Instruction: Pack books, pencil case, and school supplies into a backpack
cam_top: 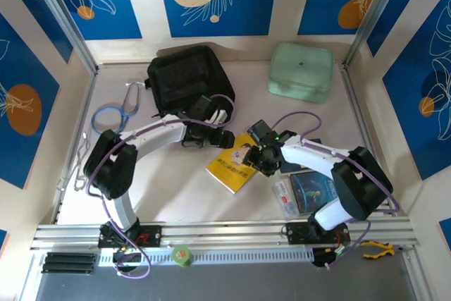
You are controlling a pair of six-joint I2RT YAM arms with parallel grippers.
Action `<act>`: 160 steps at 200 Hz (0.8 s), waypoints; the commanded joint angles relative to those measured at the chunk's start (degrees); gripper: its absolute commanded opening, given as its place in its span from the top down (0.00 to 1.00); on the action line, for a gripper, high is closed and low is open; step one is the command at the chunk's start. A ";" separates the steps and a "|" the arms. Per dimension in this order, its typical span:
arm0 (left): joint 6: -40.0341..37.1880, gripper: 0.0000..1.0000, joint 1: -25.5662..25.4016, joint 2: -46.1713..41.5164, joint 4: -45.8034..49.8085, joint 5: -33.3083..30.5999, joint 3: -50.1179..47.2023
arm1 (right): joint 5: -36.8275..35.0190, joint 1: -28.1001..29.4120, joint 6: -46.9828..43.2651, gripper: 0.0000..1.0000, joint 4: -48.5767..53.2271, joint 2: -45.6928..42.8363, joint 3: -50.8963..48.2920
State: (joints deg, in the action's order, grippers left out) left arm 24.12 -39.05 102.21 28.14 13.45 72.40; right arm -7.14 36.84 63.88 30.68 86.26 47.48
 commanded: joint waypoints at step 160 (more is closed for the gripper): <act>-0.33 0.46 -2.00 10.17 1.53 9.37 2.85 | -0.37 -1.86 -2.85 0.74 0.78 5.50 -0.16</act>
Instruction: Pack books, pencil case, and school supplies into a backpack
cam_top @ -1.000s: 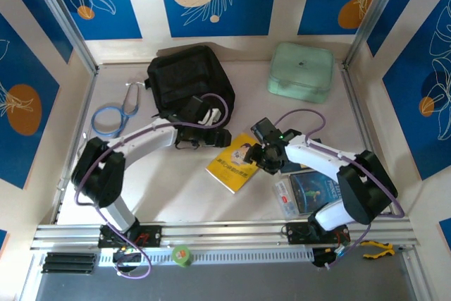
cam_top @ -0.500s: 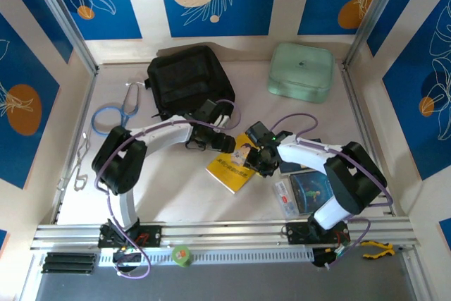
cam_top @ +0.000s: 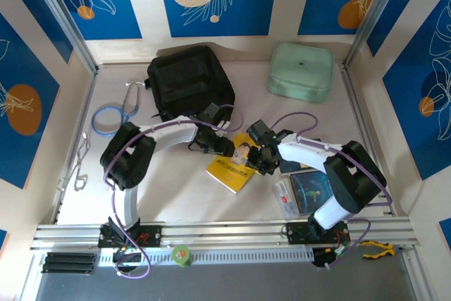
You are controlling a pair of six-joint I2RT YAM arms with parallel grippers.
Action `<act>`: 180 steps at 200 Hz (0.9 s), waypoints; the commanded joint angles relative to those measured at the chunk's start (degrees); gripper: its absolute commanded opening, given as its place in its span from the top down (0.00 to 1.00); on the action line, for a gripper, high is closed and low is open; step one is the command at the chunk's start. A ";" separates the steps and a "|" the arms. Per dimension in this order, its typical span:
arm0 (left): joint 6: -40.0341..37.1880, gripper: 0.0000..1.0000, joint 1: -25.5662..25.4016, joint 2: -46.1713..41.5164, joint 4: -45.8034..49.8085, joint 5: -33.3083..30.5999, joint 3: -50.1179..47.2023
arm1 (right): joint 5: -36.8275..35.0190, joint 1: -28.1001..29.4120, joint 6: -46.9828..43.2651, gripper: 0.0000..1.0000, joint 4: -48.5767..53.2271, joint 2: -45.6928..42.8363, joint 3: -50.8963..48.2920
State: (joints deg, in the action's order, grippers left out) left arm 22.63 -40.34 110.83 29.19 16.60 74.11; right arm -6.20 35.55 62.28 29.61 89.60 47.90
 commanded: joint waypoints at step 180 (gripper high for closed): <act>14.02 0.62 -0.71 -10.44 -17.62 20.58 -13.07 | 1.79 -7.21 -6.11 0.77 -3.85 4.40 2.14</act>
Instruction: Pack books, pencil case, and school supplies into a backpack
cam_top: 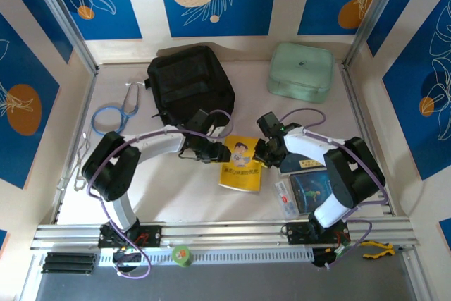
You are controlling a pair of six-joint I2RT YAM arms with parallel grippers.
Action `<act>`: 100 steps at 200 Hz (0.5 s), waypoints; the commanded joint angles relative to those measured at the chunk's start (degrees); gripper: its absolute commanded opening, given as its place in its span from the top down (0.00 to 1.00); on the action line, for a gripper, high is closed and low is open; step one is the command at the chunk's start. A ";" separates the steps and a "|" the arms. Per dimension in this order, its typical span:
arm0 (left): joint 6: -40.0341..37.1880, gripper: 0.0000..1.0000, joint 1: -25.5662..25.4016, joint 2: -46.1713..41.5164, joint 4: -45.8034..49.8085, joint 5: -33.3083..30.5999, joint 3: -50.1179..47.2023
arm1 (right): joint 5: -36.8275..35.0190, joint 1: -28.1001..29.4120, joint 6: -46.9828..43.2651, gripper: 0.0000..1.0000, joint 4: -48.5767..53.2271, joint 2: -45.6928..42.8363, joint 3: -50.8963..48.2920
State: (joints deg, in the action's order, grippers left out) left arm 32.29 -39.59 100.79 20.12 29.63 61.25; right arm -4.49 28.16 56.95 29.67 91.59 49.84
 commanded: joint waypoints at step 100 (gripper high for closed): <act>0.97 0.53 -0.05 -2.44 5.91 -12.93 2.29 | -4.01 0.58 -0.28 0.77 0.34 4.40 1.44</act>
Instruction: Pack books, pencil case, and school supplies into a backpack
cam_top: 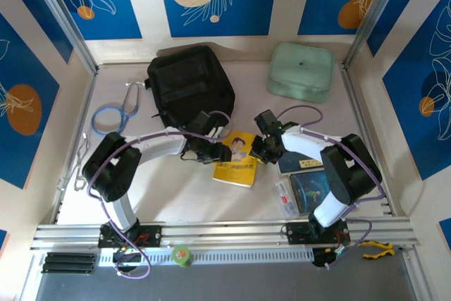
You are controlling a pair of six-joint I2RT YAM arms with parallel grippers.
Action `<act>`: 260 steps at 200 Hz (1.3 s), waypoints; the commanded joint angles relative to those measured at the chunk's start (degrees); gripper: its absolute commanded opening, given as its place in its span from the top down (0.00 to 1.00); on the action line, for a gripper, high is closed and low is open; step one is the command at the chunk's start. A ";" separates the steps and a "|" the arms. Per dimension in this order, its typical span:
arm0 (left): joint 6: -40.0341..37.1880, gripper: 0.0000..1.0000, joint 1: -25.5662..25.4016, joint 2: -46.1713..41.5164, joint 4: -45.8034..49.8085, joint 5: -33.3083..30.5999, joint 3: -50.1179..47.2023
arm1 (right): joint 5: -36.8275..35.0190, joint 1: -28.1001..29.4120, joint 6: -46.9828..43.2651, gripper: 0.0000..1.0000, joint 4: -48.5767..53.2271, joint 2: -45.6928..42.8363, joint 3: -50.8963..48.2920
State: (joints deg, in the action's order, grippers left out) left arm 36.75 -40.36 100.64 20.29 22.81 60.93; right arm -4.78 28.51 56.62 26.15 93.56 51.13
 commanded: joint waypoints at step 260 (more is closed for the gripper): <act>-3.41 0.70 1.24 -0.34 -6.40 8.72 1.44 | -3.99 1.78 0.39 0.79 2.11 4.43 -0.27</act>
State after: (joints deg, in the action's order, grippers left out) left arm 33.63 -38.35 104.90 22.87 24.18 63.13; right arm -7.05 29.76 56.42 27.64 95.46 53.60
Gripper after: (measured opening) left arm 0.333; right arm 0.211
